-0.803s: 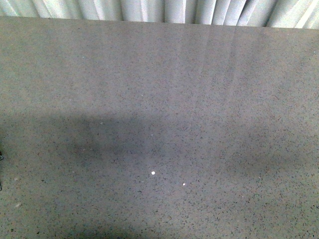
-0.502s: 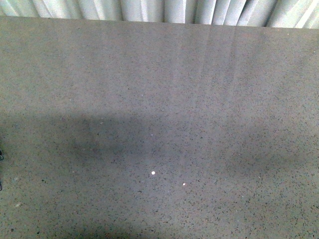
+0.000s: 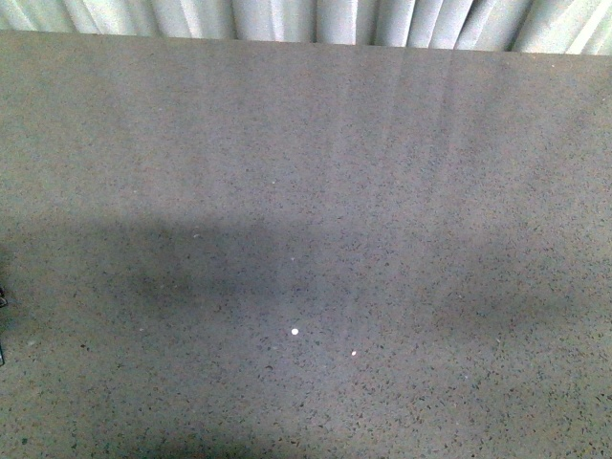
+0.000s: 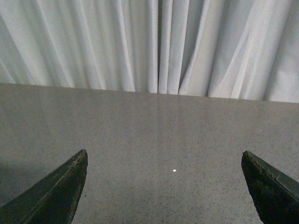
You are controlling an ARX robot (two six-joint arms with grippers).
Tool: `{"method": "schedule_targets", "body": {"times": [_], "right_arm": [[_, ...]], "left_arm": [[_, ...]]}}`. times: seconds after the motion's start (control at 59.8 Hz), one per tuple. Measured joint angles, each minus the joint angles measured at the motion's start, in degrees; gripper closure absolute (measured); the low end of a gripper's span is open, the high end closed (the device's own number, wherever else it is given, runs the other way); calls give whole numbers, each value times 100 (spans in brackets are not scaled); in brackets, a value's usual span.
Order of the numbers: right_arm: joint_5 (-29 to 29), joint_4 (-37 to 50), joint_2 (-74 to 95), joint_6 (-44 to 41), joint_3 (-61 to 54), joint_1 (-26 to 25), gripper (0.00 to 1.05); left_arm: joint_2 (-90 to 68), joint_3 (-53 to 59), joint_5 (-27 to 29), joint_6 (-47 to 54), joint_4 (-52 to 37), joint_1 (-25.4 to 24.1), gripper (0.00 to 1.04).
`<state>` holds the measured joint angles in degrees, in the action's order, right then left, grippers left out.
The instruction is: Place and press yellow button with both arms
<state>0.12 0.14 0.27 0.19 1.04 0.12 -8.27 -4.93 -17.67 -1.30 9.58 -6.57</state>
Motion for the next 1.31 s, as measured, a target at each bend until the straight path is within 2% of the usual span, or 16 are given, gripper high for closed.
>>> {"method": "schedule_targets", "body": {"times": [0.05, 0.084, 0.335, 0.519, 0.736, 0.987, 1.305], "right_arm": [[-13, 0, 0, 0, 0, 2, 9], [-15, 0, 0, 0, 0, 0, 9], [-13, 0, 0, 0, 0, 0, 9], [-11, 0, 0, 0, 0, 0, 9], [-11, 0, 0, 0, 0, 0, 9], [-11, 0, 0, 0, 0, 0, 9], [-11, 0, 0, 0, 0, 0, 9]], "left_arm": [[-811, -151, -837, 0, -162, -490, 9], [-1300, -210, -994, 28, -529, -730, 9], [-3886, -398, -1043, 466, -2868, -1637, 9], [-5788, -621, -1104, 809, -4155, -2114, 9], [-7108, -960, -1154, 1156, -4730, -2767, 9], [-7829, -977, -1220, 1405, -5049, -3069, 9], [-8277, -868, -1143, 1526, -5423, -2876, 9]]}}
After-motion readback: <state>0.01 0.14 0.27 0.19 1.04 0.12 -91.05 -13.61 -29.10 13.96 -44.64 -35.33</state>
